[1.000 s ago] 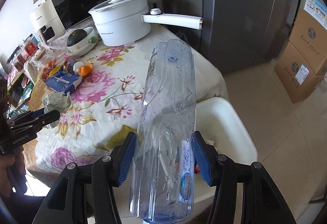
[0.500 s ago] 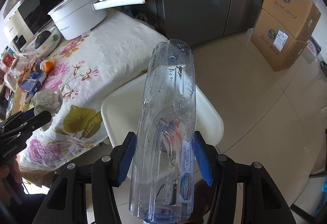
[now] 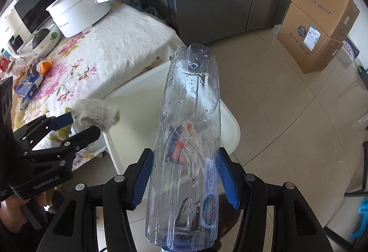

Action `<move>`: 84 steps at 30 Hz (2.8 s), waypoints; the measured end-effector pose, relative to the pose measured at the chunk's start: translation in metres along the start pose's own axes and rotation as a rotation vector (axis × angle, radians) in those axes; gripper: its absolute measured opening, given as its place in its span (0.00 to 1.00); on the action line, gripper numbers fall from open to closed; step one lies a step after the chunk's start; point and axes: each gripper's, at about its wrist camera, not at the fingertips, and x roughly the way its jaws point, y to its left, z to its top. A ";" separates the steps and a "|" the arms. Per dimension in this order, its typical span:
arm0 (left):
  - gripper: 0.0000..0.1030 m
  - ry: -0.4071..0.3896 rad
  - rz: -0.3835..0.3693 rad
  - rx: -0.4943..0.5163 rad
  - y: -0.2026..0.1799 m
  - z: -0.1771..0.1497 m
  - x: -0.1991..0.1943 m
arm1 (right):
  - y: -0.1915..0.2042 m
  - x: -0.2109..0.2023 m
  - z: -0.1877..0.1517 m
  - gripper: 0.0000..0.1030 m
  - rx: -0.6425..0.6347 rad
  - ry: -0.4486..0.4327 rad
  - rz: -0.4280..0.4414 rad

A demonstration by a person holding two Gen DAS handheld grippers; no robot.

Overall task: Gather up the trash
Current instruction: 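Carry the tissue and bottle over the white bin and release the tissue from the left gripper, then lower the bottle into the white bin and open the right gripper, then move both grippers back over the table toward the blue biscuit box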

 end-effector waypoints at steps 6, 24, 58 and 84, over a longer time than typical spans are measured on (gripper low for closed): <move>0.77 0.005 0.035 -0.022 0.012 0.001 -0.010 | 0.006 0.001 0.001 0.56 -0.011 0.002 0.005; 0.98 0.008 0.181 -0.135 0.081 -0.012 -0.064 | 0.050 0.039 0.017 0.56 -0.092 0.106 -0.034; 1.00 -0.021 0.318 -0.241 0.160 -0.041 -0.126 | 0.131 0.019 0.048 1.00 -0.158 -0.035 -0.030; 1.00 -0.025 0.399 -0.420 0.252 -0.099 -0.180 | 0.244 0.012 0.049 1.00 -0.294 -0.082 0.089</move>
